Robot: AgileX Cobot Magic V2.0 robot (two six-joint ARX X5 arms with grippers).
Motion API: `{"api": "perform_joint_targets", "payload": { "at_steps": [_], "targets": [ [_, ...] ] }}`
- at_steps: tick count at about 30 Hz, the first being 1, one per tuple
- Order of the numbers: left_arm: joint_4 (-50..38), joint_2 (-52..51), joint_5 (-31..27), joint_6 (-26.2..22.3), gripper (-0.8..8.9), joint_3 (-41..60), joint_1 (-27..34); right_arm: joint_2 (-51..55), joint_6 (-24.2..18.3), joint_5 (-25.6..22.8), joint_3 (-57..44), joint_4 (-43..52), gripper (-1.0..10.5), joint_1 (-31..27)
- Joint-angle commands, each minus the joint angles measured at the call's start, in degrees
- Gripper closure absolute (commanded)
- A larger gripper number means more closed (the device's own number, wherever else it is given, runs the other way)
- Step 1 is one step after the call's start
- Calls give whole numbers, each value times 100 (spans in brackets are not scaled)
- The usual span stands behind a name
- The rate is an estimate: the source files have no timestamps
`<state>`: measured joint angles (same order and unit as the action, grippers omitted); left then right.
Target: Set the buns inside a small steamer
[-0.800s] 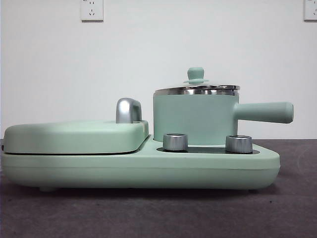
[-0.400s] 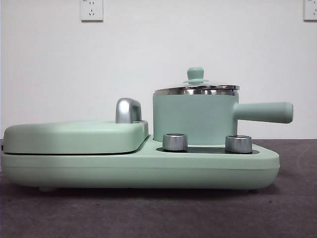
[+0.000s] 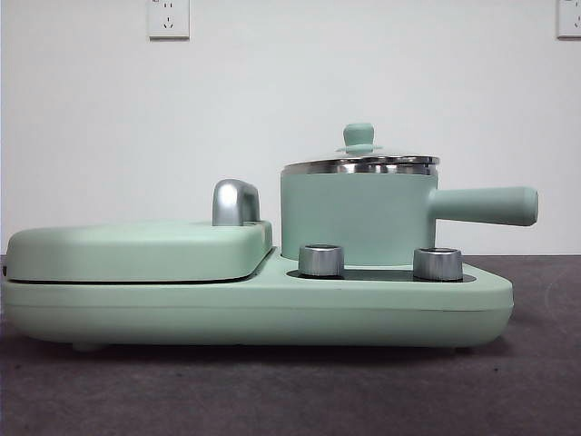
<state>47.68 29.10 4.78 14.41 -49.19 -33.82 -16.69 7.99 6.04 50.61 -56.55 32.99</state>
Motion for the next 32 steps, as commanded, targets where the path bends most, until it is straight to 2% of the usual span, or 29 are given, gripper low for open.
{"api": "perform_joint_targets", "payload": {
  "at_steps": [1,4,6,11,13,17,20,27,32],
  "targets": [
    [-118,-127,-9,-20,794,-17,332,0,57,-2,39,42,929,42],
    [-297,-291,-9,-31,794,85,807,0,57,-4,39,42,929,42],
    [-660,-420,-9,-236,794,284,1117,0,57,-2,39,42,929,42],
    [-2573,-957,-11,-1075,794,1438,1947,0,57,-2,39,42,929,42],
    [-3314,-1235,-11,-1141,794,2046,2288,0,57,-4,39,42,929,42],
    [-4057,-1786,-11,-1132,793,3097,2800,0,57,-2,39,42,929,42],
    [-4325,-2223,-44,-1128,794,3755,3067,0,57,-2,39,42,929,42],
    [-4336,-2830,-640,-1117,793,4474,3449,0,57,-2,39,42,929,42],
    [-4273,-2892,-654,-1174,793,4848,3567,0,57,-2,39,42,929,42]
  ]
}}
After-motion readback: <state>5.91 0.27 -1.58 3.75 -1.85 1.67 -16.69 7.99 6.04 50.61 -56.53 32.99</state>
